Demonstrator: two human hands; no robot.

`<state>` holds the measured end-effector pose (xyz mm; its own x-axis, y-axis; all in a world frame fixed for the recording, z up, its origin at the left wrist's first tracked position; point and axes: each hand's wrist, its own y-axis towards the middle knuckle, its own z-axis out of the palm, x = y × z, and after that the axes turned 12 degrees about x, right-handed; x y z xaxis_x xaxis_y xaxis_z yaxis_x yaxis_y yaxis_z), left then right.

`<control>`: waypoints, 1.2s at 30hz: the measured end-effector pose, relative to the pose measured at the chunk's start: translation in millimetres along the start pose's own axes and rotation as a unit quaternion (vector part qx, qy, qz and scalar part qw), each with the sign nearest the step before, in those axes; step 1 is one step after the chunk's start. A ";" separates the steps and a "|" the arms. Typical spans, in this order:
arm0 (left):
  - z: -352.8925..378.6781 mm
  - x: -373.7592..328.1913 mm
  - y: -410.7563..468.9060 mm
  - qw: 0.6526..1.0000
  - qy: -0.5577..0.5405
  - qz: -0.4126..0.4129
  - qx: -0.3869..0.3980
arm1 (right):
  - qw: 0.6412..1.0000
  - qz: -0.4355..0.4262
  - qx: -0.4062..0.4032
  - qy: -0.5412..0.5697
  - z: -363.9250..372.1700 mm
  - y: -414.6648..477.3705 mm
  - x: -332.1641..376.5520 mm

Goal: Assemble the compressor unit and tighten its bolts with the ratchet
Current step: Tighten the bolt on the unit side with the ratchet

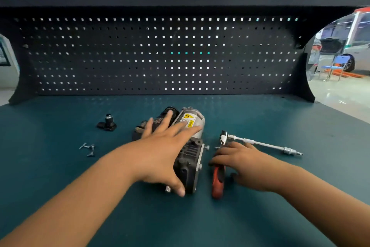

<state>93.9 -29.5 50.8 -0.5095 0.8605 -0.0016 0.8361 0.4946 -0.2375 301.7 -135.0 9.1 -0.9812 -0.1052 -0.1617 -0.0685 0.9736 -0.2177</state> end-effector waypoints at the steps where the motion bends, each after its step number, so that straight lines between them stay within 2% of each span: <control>1: 0.2 0.5 6.7 1.000 0.012 0.021 0.002 | 0.998 -0.017 -0.016 -0.056 1.2 5.0 3.1; 3: 3.7 2.7 15.6 0.998 0.003 0.058 -0.024 | 0.988 -0.060 -0.055 -0.129 -0.9 15.7 7.9; 6: 8.1 7.2 19.3 0.994 -0.033 0.087 -0.065 | 0.983 -0.081 -0.053 -0.155 -8.3 23.8 1.2; 11: 11.2 6.1 19.9 0.993 -0.057 0.075 -0.078 | 0.986 -0.124 -0.098 -0.055 -24.7 8.8 -20.8; 15: 11.1 2.8 20.0 0.993 -0.071 0.051 -0.079 | 0.968 -0.071 -0.217 -0.104 -47.9 -11.6 -34.0; 20: 9.2 -16.6 29.2 0.994 -0.065 0.007 -0.087 | 0.901 0.026 -0.407 -0.147 -96.2 -36.3 -52.5; 23: 8.2 -26.5 36.8 0.995 -0.051 -0.020 -0.085 | 0.863 0.045 -0.501 -0.033 -116.8 -51.6 -60.2; 26: 11.6 -28.7 42.8 0.996 -0.011 -0.040 -0.082 | 0.781 0.074 -0.609 0.118 -115.1 -58.6 -65.4; 28: 13.8 -27.5 44.6 0.996 0.006 -0.036 -0.084 | 0.744 0.093 -0.624 0.220 -102.6 -58.3 -66.4; 30: 12.9 -26.2 44.8 0.997 0.008 -0.021 -0.074 | 0.723 0.100 -0.626 0.274 -90.8 -55.1 -67.3; 34: -12.2 -20.0 41.8 0.996 -0.092 -0.007 0.016 | 0.694 0.105 -0.629 0.334 -95.7 -52.5 -79.7; 36: -26.8 -19.0 49.1 0.985 -0.165 -0.007 -0.048 | 0.679 0.118 -0.620 0.375 -106.1 -53.6 -91.3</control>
<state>150.1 -18.3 65.2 -0.5463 0.7745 -0.3189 0.8357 0.5293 -0.1464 375.9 -156.1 137.7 -0.7750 -0.2366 0.5860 0.4639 0.4167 0.7818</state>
